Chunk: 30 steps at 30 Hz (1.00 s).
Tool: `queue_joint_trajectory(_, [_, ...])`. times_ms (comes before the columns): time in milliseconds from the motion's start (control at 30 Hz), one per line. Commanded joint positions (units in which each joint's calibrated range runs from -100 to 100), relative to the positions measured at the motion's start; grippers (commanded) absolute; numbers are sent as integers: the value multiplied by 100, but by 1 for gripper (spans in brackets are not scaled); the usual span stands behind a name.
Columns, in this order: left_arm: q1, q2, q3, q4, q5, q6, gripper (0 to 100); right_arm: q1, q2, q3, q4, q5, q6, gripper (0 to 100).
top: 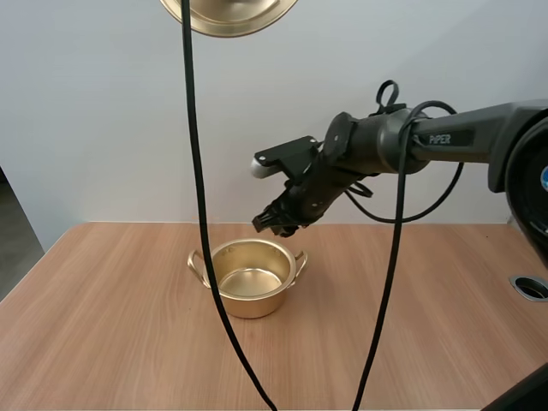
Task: Open the pot, put the car inside, and close it
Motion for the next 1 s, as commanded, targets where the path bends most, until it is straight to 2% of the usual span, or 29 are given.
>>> queue_joint_trajectory(0, [4,-5,0,3,29,-3,0,379,220,3,-83,18,1,0])
queue_joint_trajectory(333, [4,21,0,3,29,-3,0,404,1217,3,-38,144,-237,0])
queue_joint_trajectory(367, [4,21,0,3,29,-3,0,404,1230,-13,-38,88,-237,7])
queue_joint_trajectory(433, [4,21,0,16,29,-3,0,404,1219,-13,-30,-7,-237,44])
queue_joint_trajectory(500, [4,21,0,16,29,-3,0,404,1219,-43,-30,-85,-185,89])
queue_joint_trajectory(533, [4,21,0,16,46,-3,0,404,1219,-57,-30,-85,-185,100])
queue_joint_trajectory(567, [4,21,0,16,46,-3,0,404,1219,-57,-40,-85,-185,100])
queue_joint_trajectory(600, [4,21,0,29,88,-3,0,396,1219,-57,-55,-85,-132,99])
queue_joint_trajectory(633, [4,21,0,29,128,-3,0,379,1219,-57,-80,-85,-85,93])
queue_joint_trajectory(833, [4,21,0,29,473,-90,0,-15,852,-57,-5,-23,-37,52])
queue_joint_trajectory(967, [4,143,0,39,811,-113,0,-453,214,-57,22,-54,-30,8])
